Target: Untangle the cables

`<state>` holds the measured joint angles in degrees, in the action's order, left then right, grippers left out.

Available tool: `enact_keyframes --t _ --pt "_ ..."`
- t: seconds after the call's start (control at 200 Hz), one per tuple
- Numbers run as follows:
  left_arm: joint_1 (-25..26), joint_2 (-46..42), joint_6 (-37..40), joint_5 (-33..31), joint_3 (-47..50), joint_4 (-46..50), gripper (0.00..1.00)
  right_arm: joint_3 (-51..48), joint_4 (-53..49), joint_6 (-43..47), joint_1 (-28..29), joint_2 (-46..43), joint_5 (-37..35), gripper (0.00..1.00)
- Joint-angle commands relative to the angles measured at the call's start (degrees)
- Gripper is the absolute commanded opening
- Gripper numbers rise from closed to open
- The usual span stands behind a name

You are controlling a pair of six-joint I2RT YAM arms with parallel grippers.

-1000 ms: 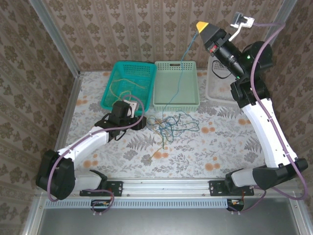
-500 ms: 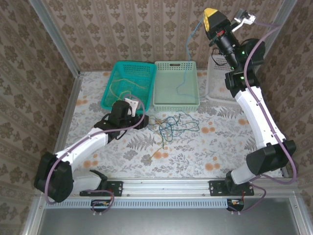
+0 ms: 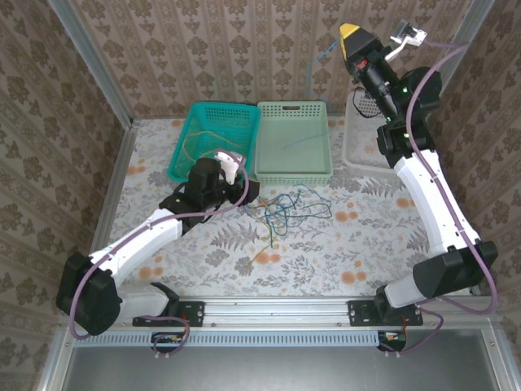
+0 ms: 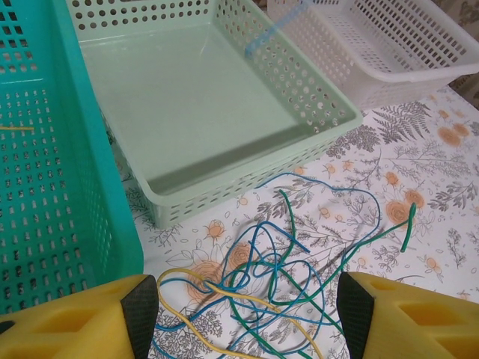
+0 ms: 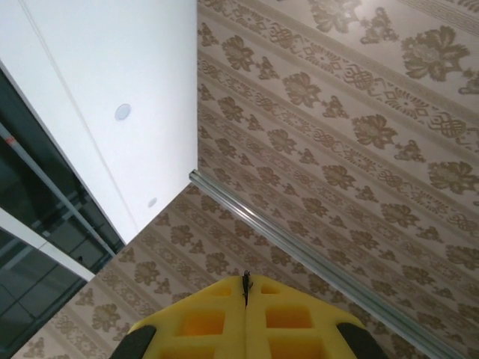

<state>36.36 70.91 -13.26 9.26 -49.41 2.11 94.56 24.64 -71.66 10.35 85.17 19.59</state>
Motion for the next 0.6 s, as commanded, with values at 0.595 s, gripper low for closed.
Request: enact_keyframes --t 0.595 --pt "0.20 -3.15 -1.23 -2.59 4.05 -0.31 0.68 12.07 12.65 -0.76 1.45 24.17 0.19 0.00"
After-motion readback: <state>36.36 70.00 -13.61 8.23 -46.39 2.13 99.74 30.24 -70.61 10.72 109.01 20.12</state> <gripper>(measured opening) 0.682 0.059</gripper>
